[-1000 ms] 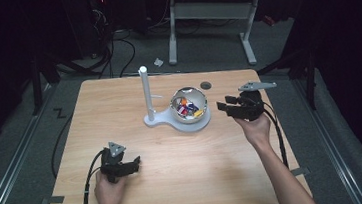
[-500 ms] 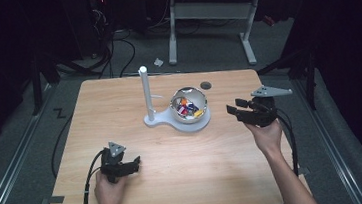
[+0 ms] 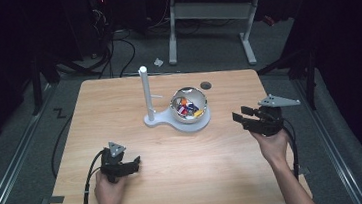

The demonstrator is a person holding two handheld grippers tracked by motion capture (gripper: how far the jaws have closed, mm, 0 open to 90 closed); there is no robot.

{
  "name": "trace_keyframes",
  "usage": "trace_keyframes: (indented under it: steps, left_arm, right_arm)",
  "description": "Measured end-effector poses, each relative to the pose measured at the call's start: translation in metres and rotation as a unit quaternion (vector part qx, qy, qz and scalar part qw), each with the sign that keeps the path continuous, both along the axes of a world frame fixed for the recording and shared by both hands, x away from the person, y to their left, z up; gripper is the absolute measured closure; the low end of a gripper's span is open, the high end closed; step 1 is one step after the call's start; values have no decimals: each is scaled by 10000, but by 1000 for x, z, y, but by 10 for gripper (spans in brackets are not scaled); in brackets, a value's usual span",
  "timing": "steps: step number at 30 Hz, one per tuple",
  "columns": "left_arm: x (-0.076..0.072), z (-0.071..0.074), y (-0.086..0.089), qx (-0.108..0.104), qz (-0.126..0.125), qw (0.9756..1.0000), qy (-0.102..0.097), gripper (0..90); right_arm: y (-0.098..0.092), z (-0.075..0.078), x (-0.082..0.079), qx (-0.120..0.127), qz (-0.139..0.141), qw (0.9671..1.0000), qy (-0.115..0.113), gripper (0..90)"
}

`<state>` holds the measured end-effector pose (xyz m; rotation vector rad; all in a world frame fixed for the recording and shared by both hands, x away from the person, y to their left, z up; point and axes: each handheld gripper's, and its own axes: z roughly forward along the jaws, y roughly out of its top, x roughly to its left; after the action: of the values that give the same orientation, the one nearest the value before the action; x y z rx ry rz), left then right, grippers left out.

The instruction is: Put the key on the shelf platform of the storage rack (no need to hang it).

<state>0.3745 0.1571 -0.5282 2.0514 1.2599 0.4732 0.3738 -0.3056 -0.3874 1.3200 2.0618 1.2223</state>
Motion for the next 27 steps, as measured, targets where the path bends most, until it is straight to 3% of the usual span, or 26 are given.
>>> trace_keyframes:
  steps: [6,27]
  left_arm:
    - [0,0,0,3,0,10000,-1,187]
    - [0,0,0,10,-2,10000,-2,187]
  right_arm:
    - [-7,-9,-3,14,-109,9999,62,519]
    - [-14,-61,-13,59,-347,9987,362,518]
